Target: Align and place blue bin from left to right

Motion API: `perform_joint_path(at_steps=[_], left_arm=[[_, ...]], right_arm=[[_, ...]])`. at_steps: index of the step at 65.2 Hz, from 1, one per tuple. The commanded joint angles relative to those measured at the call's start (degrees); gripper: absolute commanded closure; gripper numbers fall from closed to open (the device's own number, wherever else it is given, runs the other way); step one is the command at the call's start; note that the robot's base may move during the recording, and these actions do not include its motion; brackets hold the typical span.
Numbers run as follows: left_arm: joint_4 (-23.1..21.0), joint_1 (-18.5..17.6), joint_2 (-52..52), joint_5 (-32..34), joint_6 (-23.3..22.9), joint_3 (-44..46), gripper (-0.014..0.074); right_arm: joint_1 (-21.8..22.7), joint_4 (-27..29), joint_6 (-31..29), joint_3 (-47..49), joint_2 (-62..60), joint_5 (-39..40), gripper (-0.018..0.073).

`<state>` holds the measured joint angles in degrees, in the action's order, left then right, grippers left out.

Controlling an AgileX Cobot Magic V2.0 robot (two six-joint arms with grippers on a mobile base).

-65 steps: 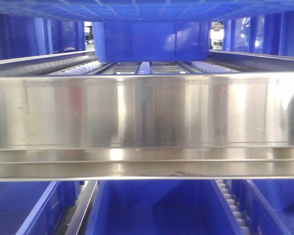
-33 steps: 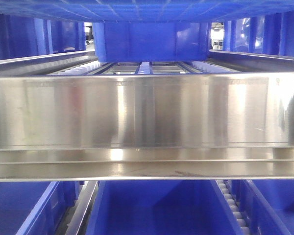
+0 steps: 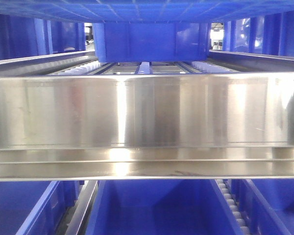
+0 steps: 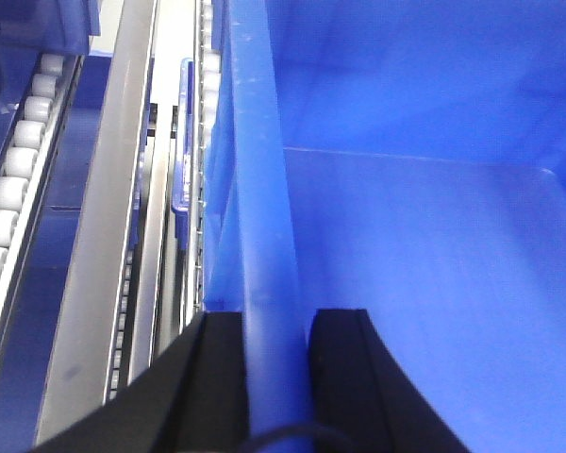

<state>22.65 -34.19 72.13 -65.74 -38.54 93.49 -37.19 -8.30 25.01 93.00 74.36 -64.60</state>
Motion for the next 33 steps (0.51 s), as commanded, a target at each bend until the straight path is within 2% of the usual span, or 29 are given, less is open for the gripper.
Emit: perform_joint_path(at_steps=[1,33], left_arm=[[2.05,-0.37,-1.67,2.52,0.17,1.33,0.0708],[2.39,-0.37,-1.19,2.63,0.17,1.33,0.0708]], right_arm=[[0.51,-4.44,1.48,1.08,-1.15,3.43,0.064],[0.51,-4.44,1.48,1.08,-0.4,3.8,0.064]])
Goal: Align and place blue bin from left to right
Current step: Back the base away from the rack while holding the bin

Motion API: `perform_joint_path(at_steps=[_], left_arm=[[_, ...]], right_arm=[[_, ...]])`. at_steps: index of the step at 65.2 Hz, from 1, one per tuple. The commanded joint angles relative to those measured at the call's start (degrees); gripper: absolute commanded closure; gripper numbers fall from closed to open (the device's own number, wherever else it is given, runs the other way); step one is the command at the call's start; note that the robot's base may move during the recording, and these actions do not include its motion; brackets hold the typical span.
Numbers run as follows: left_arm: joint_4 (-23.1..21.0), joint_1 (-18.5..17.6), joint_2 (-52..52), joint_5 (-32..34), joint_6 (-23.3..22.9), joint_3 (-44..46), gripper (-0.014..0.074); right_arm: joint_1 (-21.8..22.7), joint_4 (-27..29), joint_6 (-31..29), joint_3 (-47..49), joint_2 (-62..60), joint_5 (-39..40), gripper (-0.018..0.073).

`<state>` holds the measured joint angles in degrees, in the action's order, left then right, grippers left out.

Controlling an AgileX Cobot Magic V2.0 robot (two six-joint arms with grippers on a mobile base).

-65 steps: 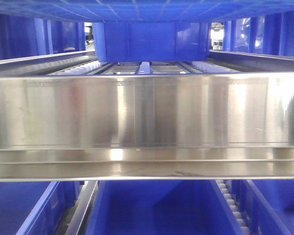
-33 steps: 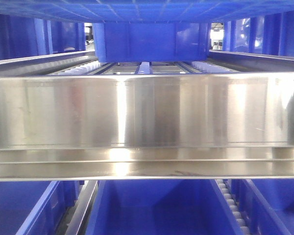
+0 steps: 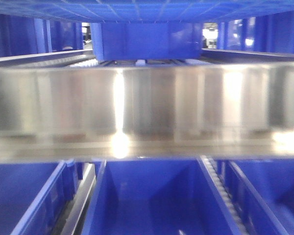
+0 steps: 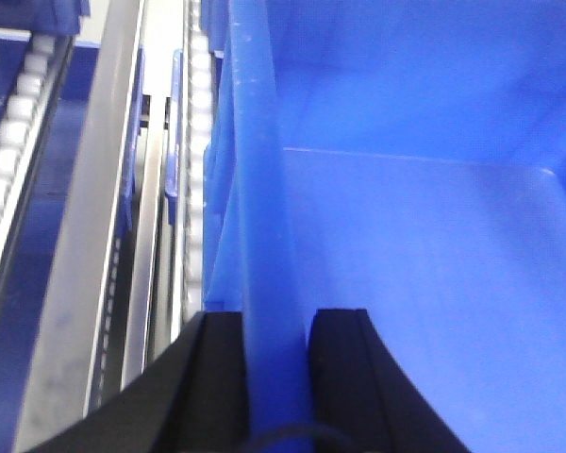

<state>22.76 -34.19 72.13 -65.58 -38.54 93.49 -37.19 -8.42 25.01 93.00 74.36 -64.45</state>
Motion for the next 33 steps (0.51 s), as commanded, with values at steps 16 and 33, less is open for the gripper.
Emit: perform_joint_path(at_steps=[16,33], left_arm=[[2.4,-0.37,-0.83,2.57,0.17,1.33,0.0708],[2.4,-0.37,-0.83,2.57,0.17,1.33,0.0708]], right_arm=[[0.51,-4.32,1.48,1.08,-0.14,3.65,0.064],[0.51,-4.32,1.48,1.08,-0.14,3.65,0.064]])
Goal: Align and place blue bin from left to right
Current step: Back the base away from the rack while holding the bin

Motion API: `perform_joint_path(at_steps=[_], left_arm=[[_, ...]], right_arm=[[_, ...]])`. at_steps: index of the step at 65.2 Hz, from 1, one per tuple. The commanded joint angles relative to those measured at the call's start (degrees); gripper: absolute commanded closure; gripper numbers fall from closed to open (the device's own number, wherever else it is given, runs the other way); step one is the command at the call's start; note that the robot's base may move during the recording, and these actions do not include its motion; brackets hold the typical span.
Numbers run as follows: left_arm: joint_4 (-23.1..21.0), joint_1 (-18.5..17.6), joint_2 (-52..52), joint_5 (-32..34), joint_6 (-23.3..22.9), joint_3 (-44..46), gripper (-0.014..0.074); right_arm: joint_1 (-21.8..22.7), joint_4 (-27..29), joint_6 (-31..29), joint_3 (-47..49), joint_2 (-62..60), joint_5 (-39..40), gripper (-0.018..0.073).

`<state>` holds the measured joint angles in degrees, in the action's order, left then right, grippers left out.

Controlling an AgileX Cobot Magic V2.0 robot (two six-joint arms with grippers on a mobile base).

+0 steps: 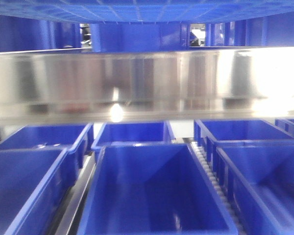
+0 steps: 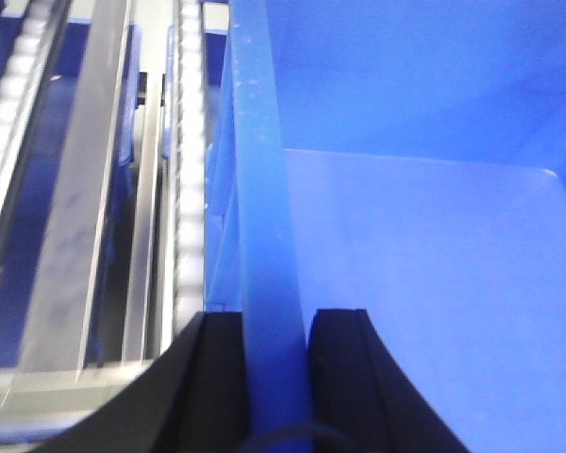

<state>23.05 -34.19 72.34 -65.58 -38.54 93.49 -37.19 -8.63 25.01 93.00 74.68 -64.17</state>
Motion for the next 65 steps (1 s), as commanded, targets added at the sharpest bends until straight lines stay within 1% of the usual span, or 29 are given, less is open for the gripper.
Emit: perform_joint_path(at_steps=[1,27,33,65], left_arm=[[2.11,-0.37,-1.04,2.57,0.17,1.33,0.0708],[2.11,-0.37,-1.04,2.57,0.17,1.33,0.0708],[3.05,-0.37,-1.04,2.55,0.17,1.33,0.0708],[3.05,-0.37,-1.04,2.55,0.17,1.33,0.0708]], right_arm=[[0.51,-4.1,1.48,1.08,-0.45,3.37,0.064],[0.51,-4.1,1.48,1.08,-0.45,3.37,0.064],[0.51,-4.1,1.48,1.08,-0.45,3.37,0.064],[0.51,-4.1,1.48,1.08,-0.45,3.37,0.064]])
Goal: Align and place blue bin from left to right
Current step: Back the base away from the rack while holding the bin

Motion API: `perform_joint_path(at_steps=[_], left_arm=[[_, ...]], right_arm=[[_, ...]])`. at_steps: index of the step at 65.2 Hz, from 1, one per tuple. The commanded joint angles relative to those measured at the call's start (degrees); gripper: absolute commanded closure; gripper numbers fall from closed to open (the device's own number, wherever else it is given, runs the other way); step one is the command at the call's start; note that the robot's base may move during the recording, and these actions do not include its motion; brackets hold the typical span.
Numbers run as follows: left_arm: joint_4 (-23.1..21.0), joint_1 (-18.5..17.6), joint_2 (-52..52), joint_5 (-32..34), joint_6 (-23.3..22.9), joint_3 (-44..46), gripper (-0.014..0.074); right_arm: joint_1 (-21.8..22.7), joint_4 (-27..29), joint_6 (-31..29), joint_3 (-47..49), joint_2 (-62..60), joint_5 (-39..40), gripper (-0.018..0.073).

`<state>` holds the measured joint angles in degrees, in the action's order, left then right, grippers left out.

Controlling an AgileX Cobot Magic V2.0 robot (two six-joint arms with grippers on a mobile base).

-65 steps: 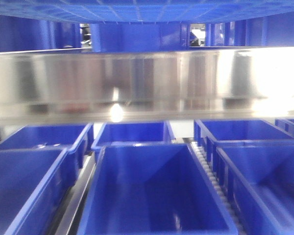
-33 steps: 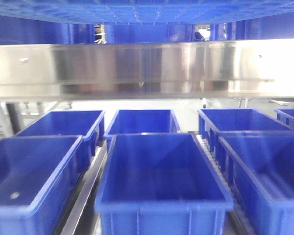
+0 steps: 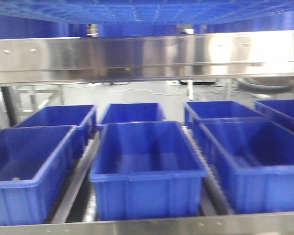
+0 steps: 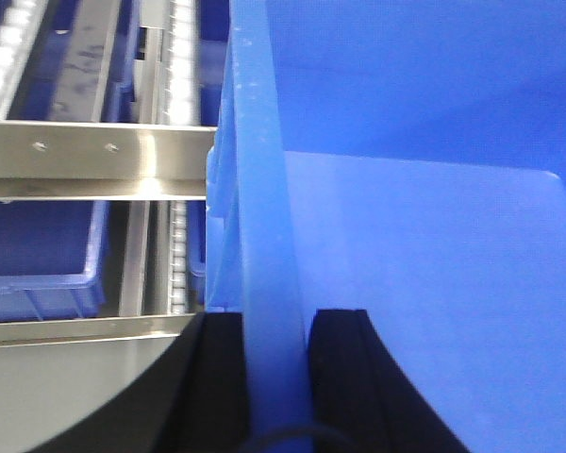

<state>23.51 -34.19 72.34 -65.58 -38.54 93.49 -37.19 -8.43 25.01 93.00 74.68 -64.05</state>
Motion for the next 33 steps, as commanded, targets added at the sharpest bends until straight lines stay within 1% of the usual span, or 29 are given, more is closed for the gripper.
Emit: perform_joint_path(at_steps=[1,33], left_arm=[[2.6,-0.37,-1.04,2.55,0.17,1.33,0.0708],[2.6,-0.37,-1.04,2.55,0.17,1.33,0.0708]], right_arm=[[0.51,-4.31,1.48,1.08,-0.45,3.25,0.064],[0.51,-4.31,1.48,1.08,-0.45,3.25,0.064]])
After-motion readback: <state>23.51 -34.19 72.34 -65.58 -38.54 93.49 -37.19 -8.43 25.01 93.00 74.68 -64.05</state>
